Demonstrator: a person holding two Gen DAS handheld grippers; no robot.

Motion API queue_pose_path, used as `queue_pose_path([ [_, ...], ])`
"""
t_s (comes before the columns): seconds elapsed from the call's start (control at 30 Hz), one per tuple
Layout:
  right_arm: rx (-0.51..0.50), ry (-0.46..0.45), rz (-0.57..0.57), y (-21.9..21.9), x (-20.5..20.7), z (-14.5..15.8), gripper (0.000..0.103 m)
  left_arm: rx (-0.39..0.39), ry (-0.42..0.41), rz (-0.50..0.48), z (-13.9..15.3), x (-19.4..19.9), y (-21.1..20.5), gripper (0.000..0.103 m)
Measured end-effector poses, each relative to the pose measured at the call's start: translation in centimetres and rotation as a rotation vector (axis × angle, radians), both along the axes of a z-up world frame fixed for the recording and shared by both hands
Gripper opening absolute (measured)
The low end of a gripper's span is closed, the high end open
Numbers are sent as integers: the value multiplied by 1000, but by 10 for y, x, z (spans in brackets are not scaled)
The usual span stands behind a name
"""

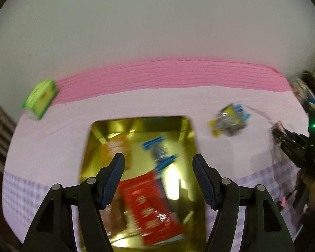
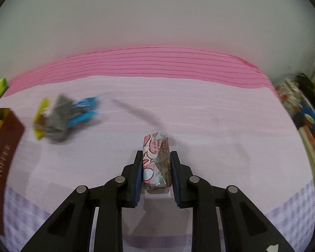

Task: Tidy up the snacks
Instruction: 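Grasp the pink-and-white wrapped packet with the right gripper, then grasp the yellow-ended candy with the left gripper while the right holds the pink packet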

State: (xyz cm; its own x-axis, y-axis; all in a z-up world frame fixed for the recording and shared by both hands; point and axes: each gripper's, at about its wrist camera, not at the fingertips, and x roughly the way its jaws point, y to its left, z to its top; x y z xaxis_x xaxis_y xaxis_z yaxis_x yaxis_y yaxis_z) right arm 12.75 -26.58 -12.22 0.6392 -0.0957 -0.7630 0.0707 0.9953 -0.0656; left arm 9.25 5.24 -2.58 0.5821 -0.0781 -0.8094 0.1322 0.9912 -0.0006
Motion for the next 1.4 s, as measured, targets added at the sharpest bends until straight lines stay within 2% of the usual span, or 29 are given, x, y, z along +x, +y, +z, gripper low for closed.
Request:
queue_pose_path([
  [0.1, -14, -9, -21, -14, -3, -3, 22, -31, 17, -41, 0, 14, -23, 68],
  [0.23, 23, -6, -34, -24, -6, -5, 22, -61, 48, -78, -2, 31, -48, 68],
  [0.4, 37, 5, -27, -27, -6, -6, 22, -51, 67, -114, -7, 49, -83, 68],
  [0.6, 70, 4, -26, -41, -1, -10, 23, -30, 112, -83, -25, 75, -109, 67],
  [0.97, 94, 1, -23, -48, 1, -12, 24, 30, 159, -30, -50, 104, -123, 67],
  [1.1, 100, 0, -22, -49, 1, -12, 24, 35, 179, -23, -59, 109, -121, 63],
  [1.23, 106, -1, -21, -50, 1, -12, 24, 4, 190, -26, -65, 112, -121, 56],
  [1.37, 109, -2, -19, -51, 1, -13, 24, -4, 203, -44, -69, 109, -121, 39],
  [1.4, 109, -2, -18, -51, 1, -13, 25, -6, 208, -46, -70, 108, -120, 39],
])
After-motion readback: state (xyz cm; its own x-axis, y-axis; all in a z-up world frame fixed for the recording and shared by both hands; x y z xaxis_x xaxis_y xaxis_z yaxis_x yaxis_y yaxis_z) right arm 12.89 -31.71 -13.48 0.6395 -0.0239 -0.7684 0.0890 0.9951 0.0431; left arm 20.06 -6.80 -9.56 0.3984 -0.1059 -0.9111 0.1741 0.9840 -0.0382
